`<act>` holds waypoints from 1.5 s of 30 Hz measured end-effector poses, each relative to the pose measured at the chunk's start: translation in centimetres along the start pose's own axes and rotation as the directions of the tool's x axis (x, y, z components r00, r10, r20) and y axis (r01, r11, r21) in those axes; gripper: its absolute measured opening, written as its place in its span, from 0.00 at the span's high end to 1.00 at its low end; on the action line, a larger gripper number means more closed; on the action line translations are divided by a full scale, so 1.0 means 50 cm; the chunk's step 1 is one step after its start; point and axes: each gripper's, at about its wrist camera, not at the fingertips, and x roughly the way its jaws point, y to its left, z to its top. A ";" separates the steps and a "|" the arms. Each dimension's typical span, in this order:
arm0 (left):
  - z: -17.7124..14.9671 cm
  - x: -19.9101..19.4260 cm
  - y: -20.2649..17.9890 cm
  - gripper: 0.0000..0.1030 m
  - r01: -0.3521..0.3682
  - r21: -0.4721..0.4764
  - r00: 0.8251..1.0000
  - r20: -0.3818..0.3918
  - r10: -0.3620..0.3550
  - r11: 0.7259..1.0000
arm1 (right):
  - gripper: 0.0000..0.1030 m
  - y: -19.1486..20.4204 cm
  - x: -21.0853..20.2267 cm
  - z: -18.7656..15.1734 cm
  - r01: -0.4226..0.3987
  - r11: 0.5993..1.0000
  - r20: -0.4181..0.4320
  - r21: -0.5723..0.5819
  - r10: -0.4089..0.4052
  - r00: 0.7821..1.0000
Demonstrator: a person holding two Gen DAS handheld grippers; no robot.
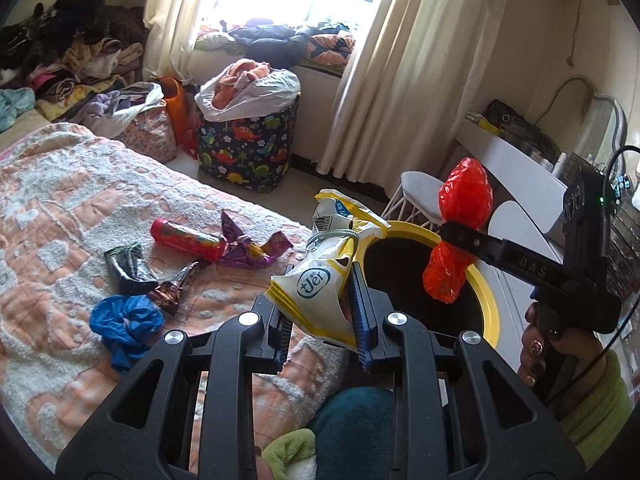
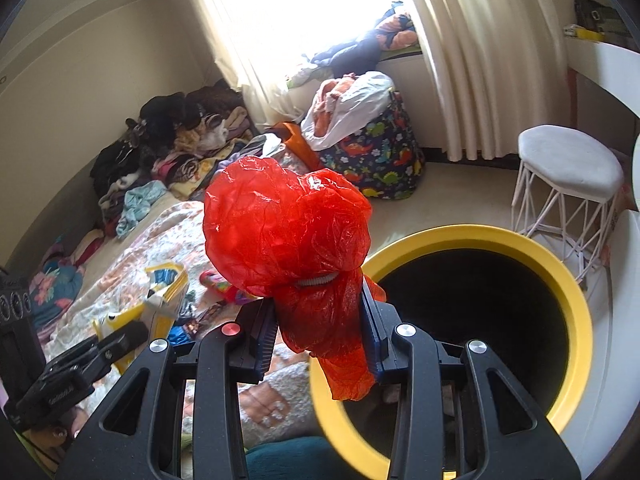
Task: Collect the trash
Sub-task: 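Lift the red bag and yellow wrapper and carry both over the yellow bin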
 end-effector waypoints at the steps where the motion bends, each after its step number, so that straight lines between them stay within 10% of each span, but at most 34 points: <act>1: -0.001 0.003 -0.005 0.81 0.006 0.005 1.000 -0.003 -0.006 1.000 | 0.67 -0.006 -0.002 0.001 0.009 1.000 0.005 0.005 -0.009 1.000; 45: -0.031 0.211 -0.158 0.81 0.132 0.136 0.975 -0.198 -0.104 0.982 | 0.65 -0.221 -0.014 -0.023 0.160 0.947 0.011 0.280 -0.169 0.985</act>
